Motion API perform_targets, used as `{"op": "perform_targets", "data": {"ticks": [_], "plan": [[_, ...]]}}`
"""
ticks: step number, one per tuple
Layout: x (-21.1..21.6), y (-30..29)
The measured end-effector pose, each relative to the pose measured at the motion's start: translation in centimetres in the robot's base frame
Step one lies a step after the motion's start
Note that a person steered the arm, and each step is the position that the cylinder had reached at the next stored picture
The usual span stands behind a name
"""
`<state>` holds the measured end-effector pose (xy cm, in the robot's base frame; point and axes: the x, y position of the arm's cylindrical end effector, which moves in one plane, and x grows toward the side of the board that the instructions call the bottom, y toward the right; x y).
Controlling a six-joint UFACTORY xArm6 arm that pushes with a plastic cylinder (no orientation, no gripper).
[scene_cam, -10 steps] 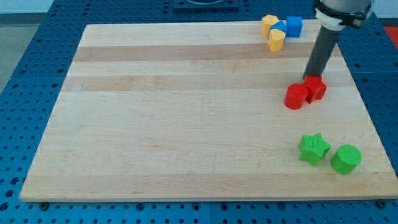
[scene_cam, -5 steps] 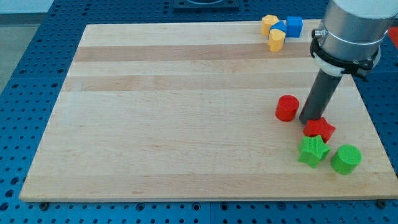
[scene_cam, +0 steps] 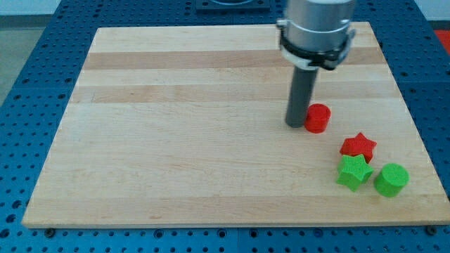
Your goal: Push the red blocks above the green blocks
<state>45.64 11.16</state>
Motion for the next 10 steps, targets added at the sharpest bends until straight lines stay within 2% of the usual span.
{"op": "perform_targets", "data": {"ticks": [2, 3, 10], "plan": [[-2.6, 4.4], [-5.3, 6.0], [2.8, 6.4]]}}
